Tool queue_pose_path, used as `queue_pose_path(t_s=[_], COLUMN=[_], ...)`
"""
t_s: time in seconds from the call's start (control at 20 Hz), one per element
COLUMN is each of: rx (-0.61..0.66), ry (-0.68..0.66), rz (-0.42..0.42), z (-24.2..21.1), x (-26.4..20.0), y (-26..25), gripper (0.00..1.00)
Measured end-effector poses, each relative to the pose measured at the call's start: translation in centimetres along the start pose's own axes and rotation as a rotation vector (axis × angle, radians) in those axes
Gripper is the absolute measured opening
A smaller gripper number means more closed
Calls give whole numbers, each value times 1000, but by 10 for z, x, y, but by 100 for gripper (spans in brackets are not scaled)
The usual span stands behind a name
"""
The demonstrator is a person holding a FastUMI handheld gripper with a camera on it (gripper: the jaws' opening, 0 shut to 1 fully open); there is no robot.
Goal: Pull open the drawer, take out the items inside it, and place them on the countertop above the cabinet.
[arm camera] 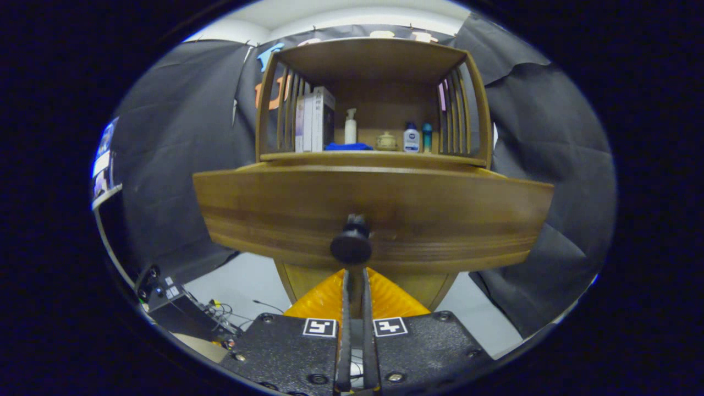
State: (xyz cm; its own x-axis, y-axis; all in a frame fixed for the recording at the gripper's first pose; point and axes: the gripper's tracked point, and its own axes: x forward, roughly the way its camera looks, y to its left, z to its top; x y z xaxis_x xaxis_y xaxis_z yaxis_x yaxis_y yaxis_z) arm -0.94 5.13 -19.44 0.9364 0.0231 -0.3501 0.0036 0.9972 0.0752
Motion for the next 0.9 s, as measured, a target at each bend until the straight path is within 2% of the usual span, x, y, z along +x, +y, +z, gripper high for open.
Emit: queue_pose_path(t_s=[0.1,0.45,0.6,0.75,0.9], rx=[-14,-62,-67,-74,-85], ry=[-12,18,36,77,173], rz=[33,152,206,198,206], z=[22,81,110,133,141], x=[-7,-13,-1,23,49], y=[8,38,45,38,34], gripper=[16,64,74,86,90])
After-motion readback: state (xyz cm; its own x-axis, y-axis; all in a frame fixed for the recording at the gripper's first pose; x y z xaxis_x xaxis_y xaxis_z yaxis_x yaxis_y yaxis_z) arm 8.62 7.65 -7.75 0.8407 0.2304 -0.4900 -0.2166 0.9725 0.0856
